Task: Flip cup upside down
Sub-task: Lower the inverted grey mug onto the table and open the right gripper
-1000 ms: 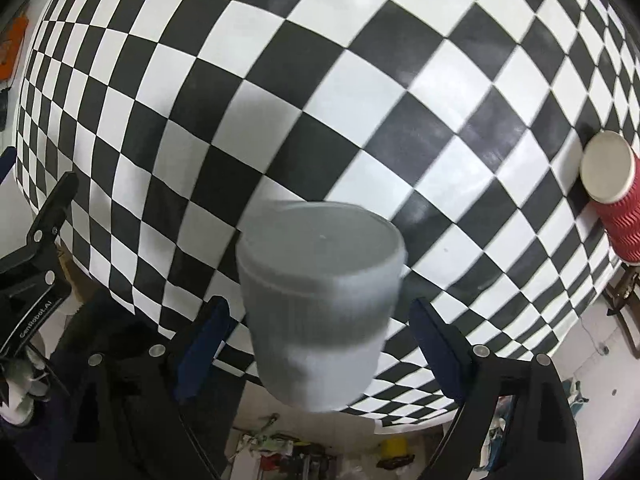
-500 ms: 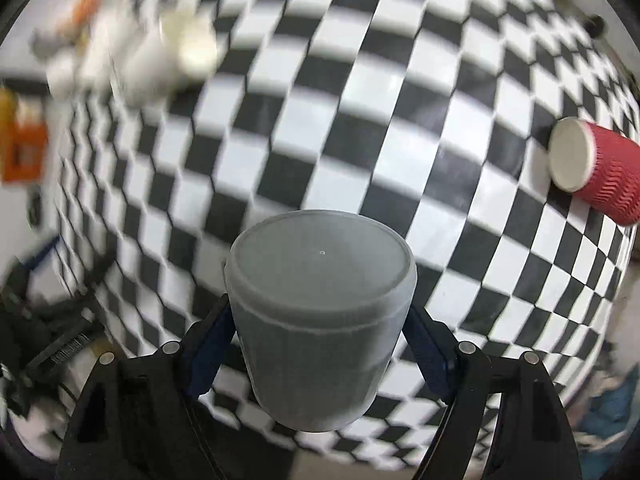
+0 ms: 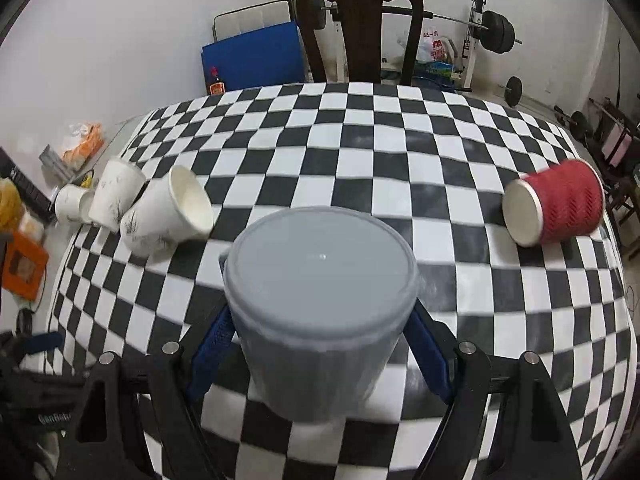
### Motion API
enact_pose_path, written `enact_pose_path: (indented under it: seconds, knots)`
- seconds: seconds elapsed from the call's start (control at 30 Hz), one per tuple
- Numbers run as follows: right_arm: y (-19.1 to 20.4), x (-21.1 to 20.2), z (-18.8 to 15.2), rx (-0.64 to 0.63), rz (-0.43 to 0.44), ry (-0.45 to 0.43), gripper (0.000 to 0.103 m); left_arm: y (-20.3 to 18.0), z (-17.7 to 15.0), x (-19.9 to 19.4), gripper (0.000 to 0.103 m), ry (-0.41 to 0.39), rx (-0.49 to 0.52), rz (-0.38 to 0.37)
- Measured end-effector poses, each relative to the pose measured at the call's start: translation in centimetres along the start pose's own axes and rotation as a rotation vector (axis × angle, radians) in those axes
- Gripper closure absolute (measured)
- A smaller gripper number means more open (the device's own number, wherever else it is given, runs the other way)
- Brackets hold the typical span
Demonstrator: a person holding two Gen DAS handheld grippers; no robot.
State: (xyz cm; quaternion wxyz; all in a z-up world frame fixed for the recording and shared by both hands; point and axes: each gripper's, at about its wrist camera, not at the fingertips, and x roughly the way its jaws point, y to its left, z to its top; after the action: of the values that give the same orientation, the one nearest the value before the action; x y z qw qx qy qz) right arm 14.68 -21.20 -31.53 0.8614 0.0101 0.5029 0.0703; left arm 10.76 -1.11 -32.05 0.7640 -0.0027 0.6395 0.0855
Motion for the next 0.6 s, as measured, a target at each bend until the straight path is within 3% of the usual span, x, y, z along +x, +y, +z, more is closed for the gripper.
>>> enact_pose_path:
  seconds: [0.17,0.33,0.6]
  knots:
    - [-0.8,-0.2,-3.1,0.010,-0.038,0.060,0.019,-1.1,-0.9,-1.1,0.000,-0.024,0.038,-0.015]
    - [-1.6,-1.9,-4.3,0.065,-0.086,0.086,0.001,-2.1,-1.8,-3.3,0.000,-0.074,0.064,-0.019]
    - [-3.2,-8.5,-4.9,0.102,-0.169,0.083,0.000,-3.6,-2.6,-9.5,0.000,-0.182,0.101,-0.063]
